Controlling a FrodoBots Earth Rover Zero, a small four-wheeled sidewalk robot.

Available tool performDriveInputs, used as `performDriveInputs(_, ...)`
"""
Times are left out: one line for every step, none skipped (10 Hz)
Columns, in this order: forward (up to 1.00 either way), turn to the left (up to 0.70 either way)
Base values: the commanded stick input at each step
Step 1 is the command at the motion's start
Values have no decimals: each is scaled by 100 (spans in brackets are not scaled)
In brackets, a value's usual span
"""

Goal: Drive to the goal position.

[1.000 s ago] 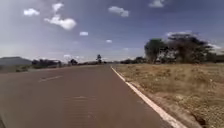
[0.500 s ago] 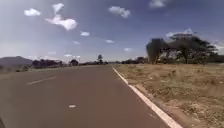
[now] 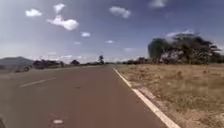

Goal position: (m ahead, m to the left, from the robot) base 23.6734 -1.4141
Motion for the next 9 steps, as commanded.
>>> performDriveInputs(85, 0)
performDriveInputs(85, 0)
performDriveInputs(85, 0)
performDriveInputs(85, 0)
performDriveInputs(85, 0)
performDriveInputs(85, 0)
performDriveInputs(85, 0)
performDriveInputs(85, 0)
performDriveInputs(85, 0)
